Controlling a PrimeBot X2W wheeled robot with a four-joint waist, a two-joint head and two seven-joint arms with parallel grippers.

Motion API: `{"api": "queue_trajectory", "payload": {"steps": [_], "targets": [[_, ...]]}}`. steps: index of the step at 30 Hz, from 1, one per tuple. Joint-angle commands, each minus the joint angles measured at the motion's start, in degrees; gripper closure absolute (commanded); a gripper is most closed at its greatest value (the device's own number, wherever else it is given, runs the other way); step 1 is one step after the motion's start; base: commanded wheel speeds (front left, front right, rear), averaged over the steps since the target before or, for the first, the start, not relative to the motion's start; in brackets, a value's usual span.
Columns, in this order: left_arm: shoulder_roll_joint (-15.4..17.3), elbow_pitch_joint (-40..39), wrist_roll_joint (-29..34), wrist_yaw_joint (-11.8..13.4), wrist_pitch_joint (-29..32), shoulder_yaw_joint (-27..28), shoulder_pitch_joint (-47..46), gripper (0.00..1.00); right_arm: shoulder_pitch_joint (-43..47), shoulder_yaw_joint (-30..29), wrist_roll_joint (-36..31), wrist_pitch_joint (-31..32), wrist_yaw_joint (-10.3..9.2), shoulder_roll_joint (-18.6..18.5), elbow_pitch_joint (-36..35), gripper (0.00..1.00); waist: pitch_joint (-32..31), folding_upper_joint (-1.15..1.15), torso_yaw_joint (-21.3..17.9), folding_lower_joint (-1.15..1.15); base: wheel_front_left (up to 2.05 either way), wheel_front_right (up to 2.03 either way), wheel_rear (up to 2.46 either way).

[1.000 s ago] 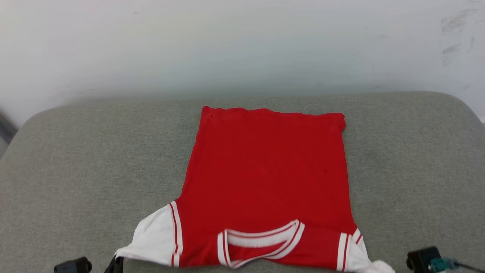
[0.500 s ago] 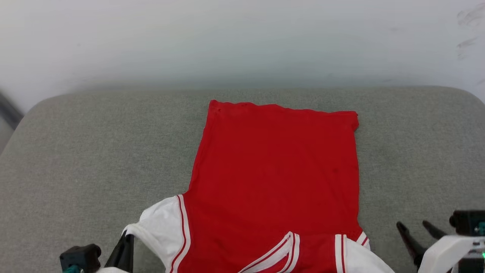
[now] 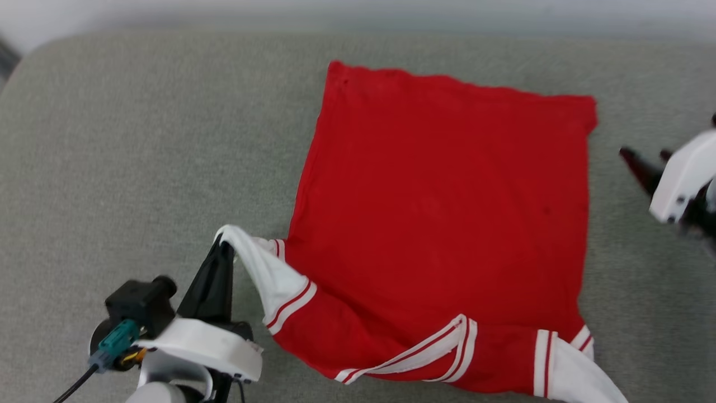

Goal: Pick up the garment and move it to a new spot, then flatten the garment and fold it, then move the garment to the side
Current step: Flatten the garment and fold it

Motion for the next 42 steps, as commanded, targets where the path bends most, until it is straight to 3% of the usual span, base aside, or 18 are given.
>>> {"api": "queue_trajectory", "payload": {"steps": [1, 12, 20, 21, 22, 23, 28, 32, 38, 42], "targets": [[-0.57, -0.24, 0.54, -0.58, -0.28, -0.44, -1.80, 1.00, -3.10, 0.25, -0.06, 0.96, -0.04, -0.99, 1.09, 0.00, 5.47, 0.00, 3.31, -0.01, 0.00, 0.00, 0.00], [-3.59, 0.98, 3.01, -4.67, -1.81, -3.40, -11.68, 1.00, -21.78, -1.57, -3.89, 10.55, -0.04, -3.46, 11.02, 0.00, 15.03, 0.00, 8.95, -0.01, 0.00, 0.00, 0.00], [-4.69, 2.64, 3.28, -5.78, -2.90, -4.07, -14.13, 1.00, -21.37, -5.90, -7.18, 17.55, -0.07, -0.89, 19.88, 0.00, 17.05, 0.00, 9.95, -0.01, 0.00, 0.00, 0.00], [-4.77, 2.83, 3.20, -5.87, -2.97, -4.07, -14.25, 1.00, -20.94, -6.23, -7.74, 18.69, -0.07, -0.49, 20.71, 0.57, 17.01, 0.00, 9.94, -0.01, 0.00, 0.00, 0.00], [-4.83, 3.02, 3.13, -5.94, -2.99, -4.10, -14.37, 1.00, -20.63, -6.55, -7.86, 19.29, -0.07, -0.15, 21.14, 0.92, 16.91, 0.00, 9.92, -0.01, 0.00, 0.00, 0.00], [-4.85, 3.23, 3.07, -5.96, -3.01, -4.14, -14.44, 1.00, -20.72, -7.04, -7.52, 19.48, -0.07, 0.25, 21.23, 1.00, 16.76, 0.00, 9.88, -0.01, 0.00, 0.00, 0.00], [-4.78, 4.71, 2.53, -5.94, -3.10, -4.10, -13.66, 1.00, -22.57, -5.91, -8.64, 17.51, -0.03, -1.74, 17.31, 1.00, 13.66, 0.00, 8.85, -0.01, 0.00, 0.00, 0.00], [-4.21, 6.48, 1.22, -4.79, -3.46, -3.08, -10.48, 1.00, -21.82, -1.29, -7.75, 17.13, -0.05, -4.78, 11.91, 1.00, 8.42, 0.00, 6.25, -0.01, 0.00, 0.00, 0.00], [-2.61, 8.29, -0.49, -2.73, -3.30, -1.22, -5.46, 1.00, -12.99, 4.18, -3.75, 20.10, -0.05, -9.82, 1.83, 1.00, 1.61, 0.00, 1.92, -0.01, 0.00, 0.00, 0.00], [-1.22, 9.17, -2.03, -1.08, -3.34, 0.66, -1.07, 1.00, -2.07, 5.67, -0.94, 22.57, -0.05, -12.52, -5.76, 1.00, -3.37, 0.00, -1.34, -0.01, 0.00, 0.00, 0.00]]}}
